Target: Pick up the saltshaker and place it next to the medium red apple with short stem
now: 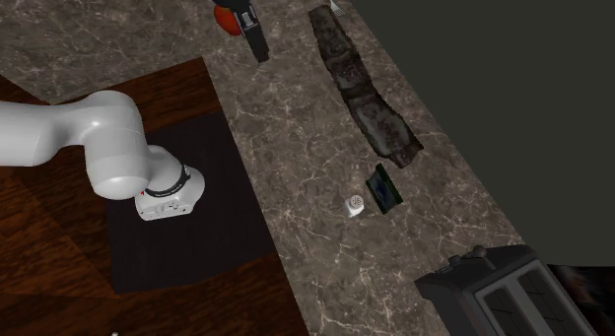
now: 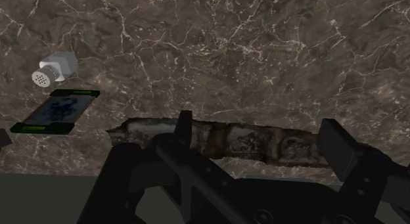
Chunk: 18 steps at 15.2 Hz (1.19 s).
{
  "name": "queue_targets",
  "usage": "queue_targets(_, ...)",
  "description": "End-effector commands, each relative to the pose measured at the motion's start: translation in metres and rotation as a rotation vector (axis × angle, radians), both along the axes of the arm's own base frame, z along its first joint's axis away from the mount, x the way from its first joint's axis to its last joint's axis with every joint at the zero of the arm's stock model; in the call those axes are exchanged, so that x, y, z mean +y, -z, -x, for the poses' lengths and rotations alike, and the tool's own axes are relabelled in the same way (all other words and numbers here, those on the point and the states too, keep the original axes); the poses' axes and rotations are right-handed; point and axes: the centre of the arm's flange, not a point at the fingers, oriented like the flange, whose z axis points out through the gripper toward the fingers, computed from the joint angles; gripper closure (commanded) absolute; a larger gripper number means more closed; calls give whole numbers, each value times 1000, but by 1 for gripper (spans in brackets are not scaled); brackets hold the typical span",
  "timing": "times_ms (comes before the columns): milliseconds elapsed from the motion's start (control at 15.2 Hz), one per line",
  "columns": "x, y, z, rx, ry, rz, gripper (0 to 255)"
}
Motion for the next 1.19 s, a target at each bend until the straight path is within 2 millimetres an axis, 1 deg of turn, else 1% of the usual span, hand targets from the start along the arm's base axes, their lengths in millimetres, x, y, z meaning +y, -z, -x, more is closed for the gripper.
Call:
queue_targets(0,0,0,0,0,0,0,0)
queue_targets(1122,-166,143,-29,-110,69,8,0)
